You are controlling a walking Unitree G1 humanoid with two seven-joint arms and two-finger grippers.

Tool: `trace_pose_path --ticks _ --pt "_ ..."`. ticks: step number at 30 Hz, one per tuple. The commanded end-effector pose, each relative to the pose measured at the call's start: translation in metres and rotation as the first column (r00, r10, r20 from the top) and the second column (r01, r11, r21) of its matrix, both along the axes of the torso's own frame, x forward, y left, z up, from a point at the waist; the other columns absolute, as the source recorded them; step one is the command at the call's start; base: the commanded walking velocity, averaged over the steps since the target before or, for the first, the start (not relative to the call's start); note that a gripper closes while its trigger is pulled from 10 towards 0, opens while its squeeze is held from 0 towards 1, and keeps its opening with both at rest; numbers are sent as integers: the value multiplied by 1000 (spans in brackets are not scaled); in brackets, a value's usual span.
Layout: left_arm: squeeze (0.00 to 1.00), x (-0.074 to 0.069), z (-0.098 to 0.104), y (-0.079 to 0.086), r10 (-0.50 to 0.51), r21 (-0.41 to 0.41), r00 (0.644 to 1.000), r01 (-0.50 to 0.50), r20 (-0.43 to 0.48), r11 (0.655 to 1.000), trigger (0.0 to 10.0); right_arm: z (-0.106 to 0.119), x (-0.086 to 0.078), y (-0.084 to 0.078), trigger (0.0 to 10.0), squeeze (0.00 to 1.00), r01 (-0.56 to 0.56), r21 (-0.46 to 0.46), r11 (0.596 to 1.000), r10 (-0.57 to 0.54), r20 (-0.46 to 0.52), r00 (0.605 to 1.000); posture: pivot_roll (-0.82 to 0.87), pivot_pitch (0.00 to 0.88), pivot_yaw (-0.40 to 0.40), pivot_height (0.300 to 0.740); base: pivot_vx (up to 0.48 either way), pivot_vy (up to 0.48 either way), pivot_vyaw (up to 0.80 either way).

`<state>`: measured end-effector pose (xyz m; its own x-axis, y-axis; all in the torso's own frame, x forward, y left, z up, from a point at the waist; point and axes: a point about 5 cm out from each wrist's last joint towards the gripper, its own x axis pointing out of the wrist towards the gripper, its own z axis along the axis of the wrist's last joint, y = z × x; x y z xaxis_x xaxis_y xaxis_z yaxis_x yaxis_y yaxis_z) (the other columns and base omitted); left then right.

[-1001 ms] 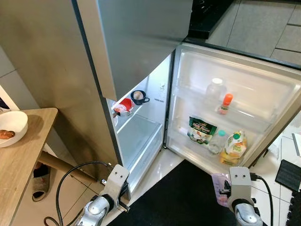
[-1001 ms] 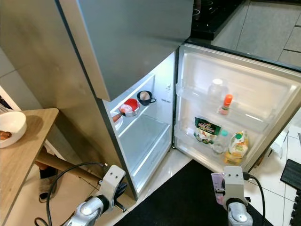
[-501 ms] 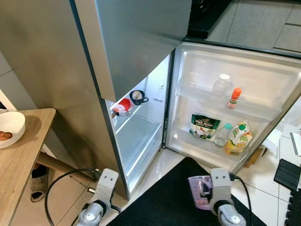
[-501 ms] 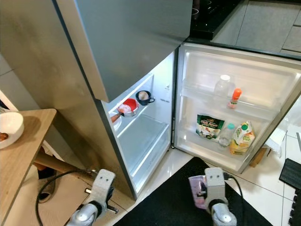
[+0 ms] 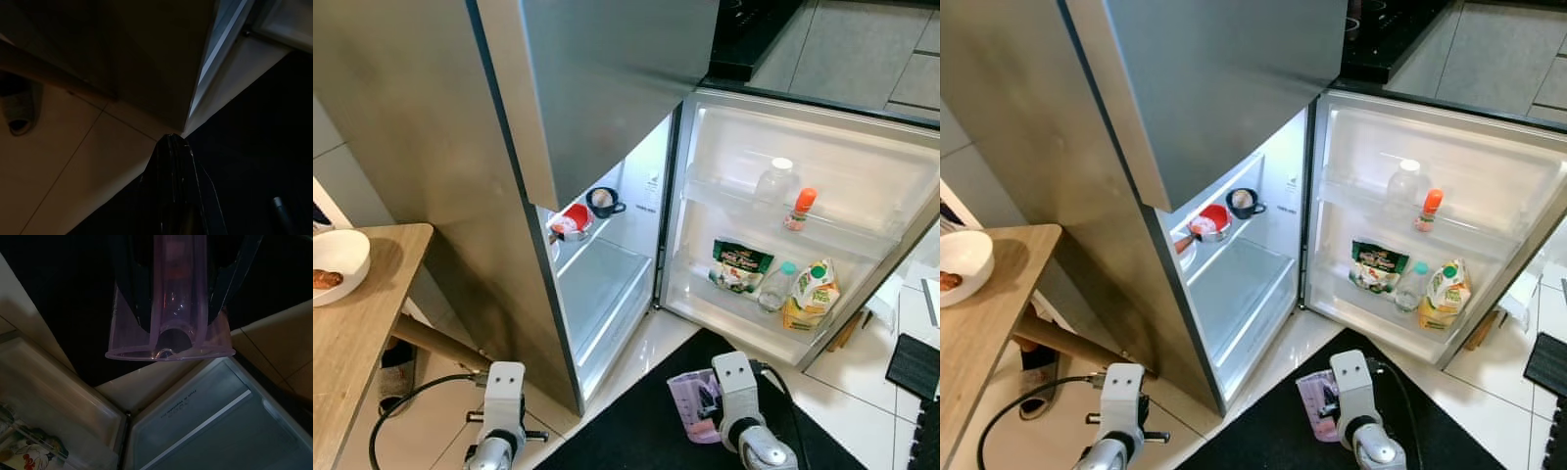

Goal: Restocking fridge

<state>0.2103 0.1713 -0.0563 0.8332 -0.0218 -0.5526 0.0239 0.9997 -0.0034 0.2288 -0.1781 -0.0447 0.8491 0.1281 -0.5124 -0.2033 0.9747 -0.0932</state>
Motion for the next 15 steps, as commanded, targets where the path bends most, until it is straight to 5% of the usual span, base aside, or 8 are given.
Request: trace_pose_path --ticks 1,3,15 --pt "0 -4 -2 -2 6 -4 1000 -6 -6 1000 10000 -3 -3 1 10000 0 -15 -8 1000 15 -23 1000 -125 61 2 740 0 0 0" --pt "0 -3 -2 -2 6 -3 1000 -6 -4 1000 10000 -3 -4 1 10000 0 -18 -9 1000 18 -26 1000 -125 61 2 740 0 0 0" --pt "0 -4 -2 -3 -14 14 1000 14 3 1000 10000 -4 -5 2 10000 20 -58 -55 997 56 -24 998 -124 52 1 740 0 0 800"
